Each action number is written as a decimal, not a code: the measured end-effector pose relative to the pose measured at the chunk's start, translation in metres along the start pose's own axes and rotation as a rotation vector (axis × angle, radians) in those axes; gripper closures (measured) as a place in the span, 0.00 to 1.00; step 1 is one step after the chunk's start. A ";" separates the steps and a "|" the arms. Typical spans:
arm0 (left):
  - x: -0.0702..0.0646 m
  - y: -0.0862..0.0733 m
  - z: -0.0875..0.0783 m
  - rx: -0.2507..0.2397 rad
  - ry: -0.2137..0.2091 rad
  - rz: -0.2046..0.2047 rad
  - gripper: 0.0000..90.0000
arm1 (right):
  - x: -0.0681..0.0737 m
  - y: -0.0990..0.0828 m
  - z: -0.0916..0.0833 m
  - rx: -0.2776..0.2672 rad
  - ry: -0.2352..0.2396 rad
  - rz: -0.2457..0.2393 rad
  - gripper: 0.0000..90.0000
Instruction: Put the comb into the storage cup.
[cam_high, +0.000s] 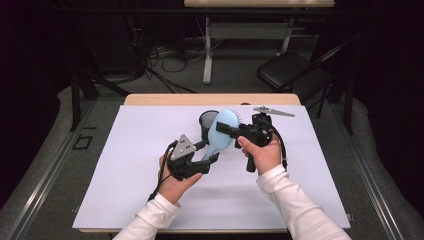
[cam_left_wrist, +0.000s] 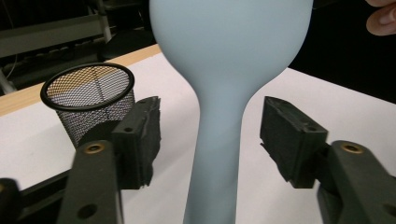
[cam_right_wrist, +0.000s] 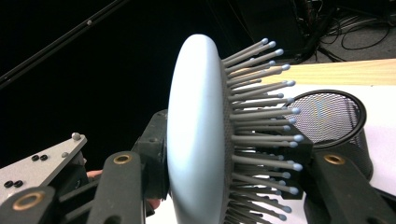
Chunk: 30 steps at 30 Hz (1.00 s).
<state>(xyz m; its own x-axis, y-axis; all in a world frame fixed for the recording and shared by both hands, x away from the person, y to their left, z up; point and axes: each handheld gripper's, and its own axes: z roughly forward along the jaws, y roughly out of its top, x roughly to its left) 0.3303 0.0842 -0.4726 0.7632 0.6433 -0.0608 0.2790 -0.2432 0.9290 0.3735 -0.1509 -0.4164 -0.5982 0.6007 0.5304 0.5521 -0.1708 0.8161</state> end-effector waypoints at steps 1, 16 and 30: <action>0.001 0.000 -0.001 -0.004 0.007 0.004 0.40 | 0.000 0.000 0.000 0.000 -0.003 0.003 0.54; 0.016 0.006 -0.013 -0.056 0.066 -0.035 0.37 | -0.003 0.010 -0.005 -0.022 -0.037 -0.019 0.54; 0.039 0.007 -0.022 -0.077 0.132 -0.077 0.34 | -0.006 0.027 -0.008 -0.038 -0.066 -0.037 0.54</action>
<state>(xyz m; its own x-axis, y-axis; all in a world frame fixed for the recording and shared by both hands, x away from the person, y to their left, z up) 0.3492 0.1242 -0.4604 0.6564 0.7491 -0.0890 0.2841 -0.1362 0.9491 0.3871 -0.1651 -0.3956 -0.5773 0.6571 0.4847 0.5074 -0.1764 0.8435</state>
